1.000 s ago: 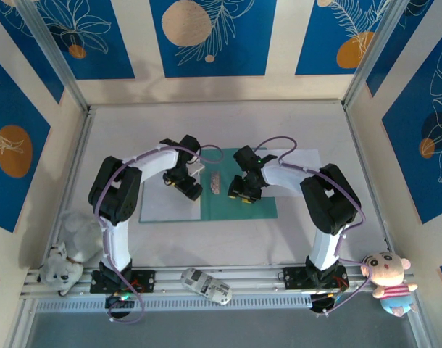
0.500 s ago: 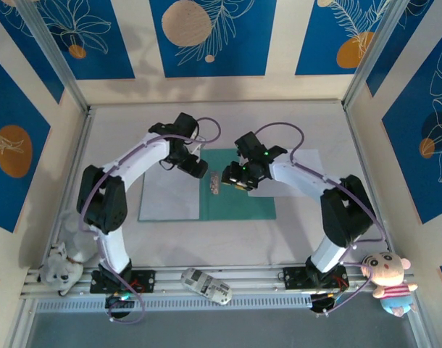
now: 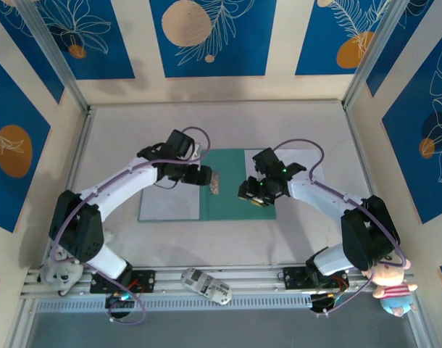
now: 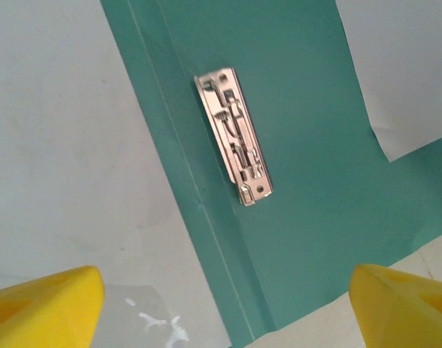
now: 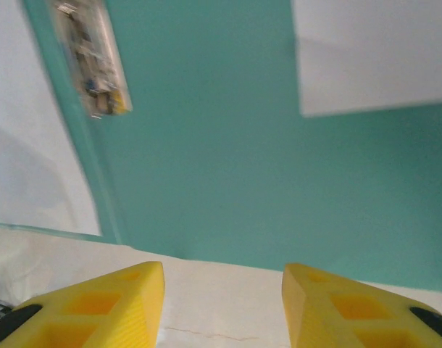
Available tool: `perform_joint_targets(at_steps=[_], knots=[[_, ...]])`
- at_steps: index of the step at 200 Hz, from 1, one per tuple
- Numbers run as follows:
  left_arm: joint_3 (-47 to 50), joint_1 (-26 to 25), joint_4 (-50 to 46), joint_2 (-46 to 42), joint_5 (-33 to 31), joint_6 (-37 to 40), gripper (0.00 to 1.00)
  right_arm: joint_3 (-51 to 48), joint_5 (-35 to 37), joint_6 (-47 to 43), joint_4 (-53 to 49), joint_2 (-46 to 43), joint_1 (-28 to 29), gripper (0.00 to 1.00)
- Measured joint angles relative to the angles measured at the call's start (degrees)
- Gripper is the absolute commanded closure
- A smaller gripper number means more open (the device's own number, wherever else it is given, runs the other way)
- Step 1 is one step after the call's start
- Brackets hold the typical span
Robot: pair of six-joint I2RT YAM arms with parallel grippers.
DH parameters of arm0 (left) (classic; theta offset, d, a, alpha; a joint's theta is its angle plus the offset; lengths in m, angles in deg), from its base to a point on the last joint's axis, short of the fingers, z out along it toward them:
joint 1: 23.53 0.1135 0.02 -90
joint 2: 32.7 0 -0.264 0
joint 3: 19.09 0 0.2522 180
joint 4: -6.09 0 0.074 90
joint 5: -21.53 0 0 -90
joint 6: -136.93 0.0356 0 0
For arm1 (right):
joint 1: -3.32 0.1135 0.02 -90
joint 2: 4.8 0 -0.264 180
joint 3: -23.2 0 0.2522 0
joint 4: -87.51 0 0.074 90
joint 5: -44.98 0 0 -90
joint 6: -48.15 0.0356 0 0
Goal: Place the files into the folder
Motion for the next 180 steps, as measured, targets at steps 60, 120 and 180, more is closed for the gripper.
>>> perform_joint_targets(at_steps=[60, 120, 180], knots=[[3.9, -2.8, 2.3, 5.0, 0.7, -6.2, 0.12, -6.6, -1.1, 4.0, 4.5, 0.0, 0.9, 0.53], [7.0, -2.9, 0.7, 7.2, -0.1, -8.4, 0.11, -6.6, -1.5, 5.4, 7.8, 2.4, 3.2, 0.53], [8.9, -2.4, -1.3, 7.2, -2.1, -8.0, 0.09, -6.6, -1.5, 5.9, 8.1, 2.9, 5.0, 0.53]])
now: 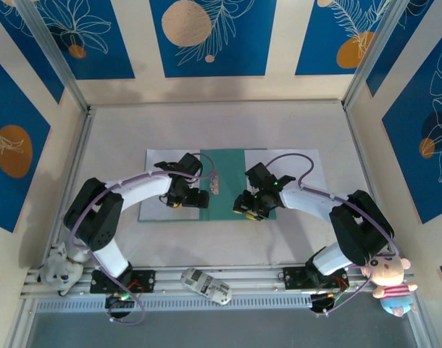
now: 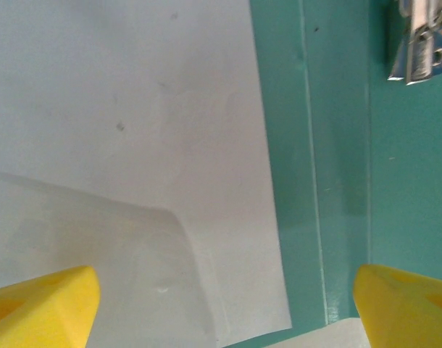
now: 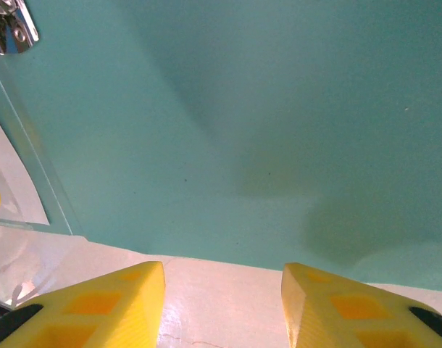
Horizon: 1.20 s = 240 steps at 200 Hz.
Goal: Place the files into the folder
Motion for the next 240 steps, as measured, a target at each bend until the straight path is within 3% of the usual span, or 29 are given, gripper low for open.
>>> perform_joint_targets(at_steps=[112, 186, 240], knots=[[-2.2, 1.3, -2.6, -0.1, -0.7, 1.4, 0.1, 1.4, 1.6, -0.3, -2.0, -0.1, 0.0, 0.53], [-13.3, -4.8, -2.9, 0.4, -3.3, -3.8, 0.15, 1.8, 2.2, -0.7, -2.1, 0.5, -2.0, 0.55], [-21.1, -8.9, -5.1, 7.7, -9.2, -7.5, 0.37, 4.2, 4.6, -1.2, -4.1, 2.9, -2.3, 0.56]])
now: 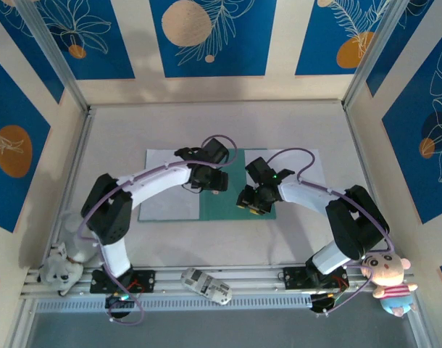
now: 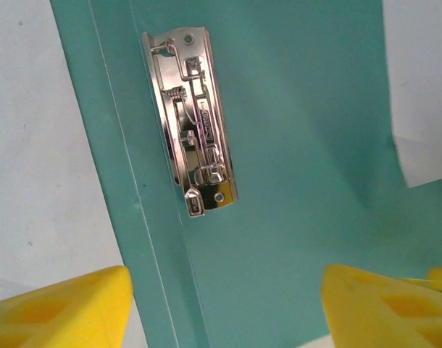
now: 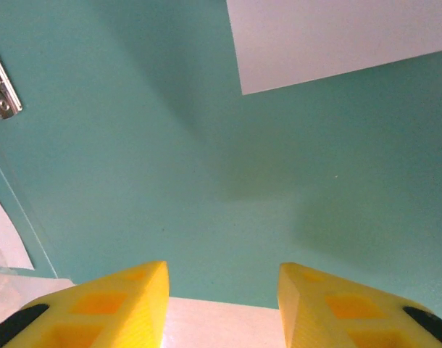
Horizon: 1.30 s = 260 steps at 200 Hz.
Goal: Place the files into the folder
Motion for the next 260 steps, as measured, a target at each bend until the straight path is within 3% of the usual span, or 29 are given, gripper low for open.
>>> perform_joint_targets(at_steps=[23, 65, 170, 260], knots=[[-1.7, -0.9, -1.0, 3.3, -1.5, -0.8, 0.52, 0.1, 0.4, -0.2, -0.5, 0.1, -0.2, 0.56], [-2.3, -1.1, -1.7, 7.0, -2.9, -2.8, 0.67, 0.1, 0.4, -0.2, -0.8, 0.7, -0.8, 0.55], [-3.3, -1.1, -1.8, 10.3, -3.8, -4.6, 0.77, 0.0, 0.3, -0.2, 0.2, 1.5, -2.8, 0.56], [-3.5, -0.9, -1.7, 11.2, -3.8, -4.8, 0.77, 0.0, 0.1, -0.6, 0.2, 2.6, -2.8, 0.56]])
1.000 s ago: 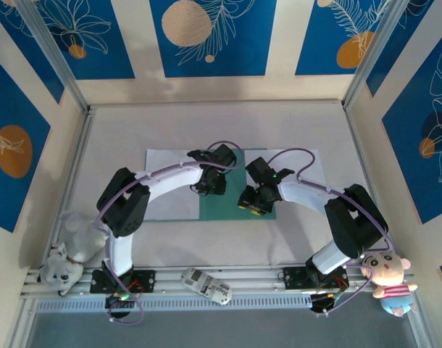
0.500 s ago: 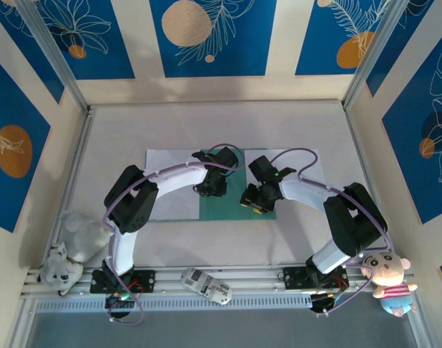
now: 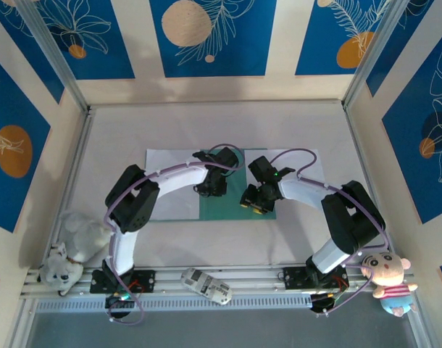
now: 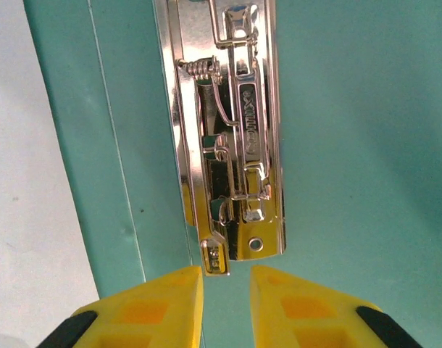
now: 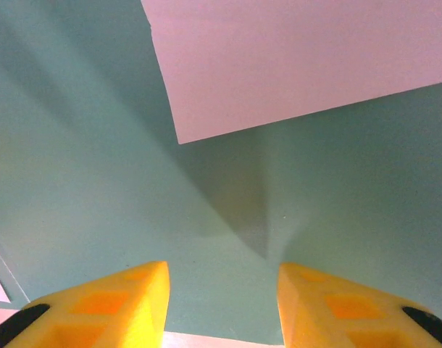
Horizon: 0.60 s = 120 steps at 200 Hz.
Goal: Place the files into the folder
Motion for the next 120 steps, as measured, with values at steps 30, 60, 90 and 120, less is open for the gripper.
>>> perform_joint_targets(at_steps=[30, 60, 90, 120], knots=[[0.0, 0.1, 0.0, 0.5, 0.0, -0.2, 0.81, 0.0, 0.0, 0.0, -0.1, 0.0, 0.0, 0.56], [0.0, 0.2, 0.0, 0.5, 0.0, -0.1, 0.83, 0.1, 0.0, 0.0, -0.4, 0.0, 0.0, 0.56], [0.0, 0.3, 0.0, 0.5, 0.0, -0.1, 0.84, 0.1, 0.0, 0.0, -0.7, 0.1, 0.0, 0.56], [0.0, 0.4, 0.0, 0.5, 0.0, -0.1, 0.85, 0.7, 0.0, 0.0, -1.1, 0.8, 0.1, 0.56]])
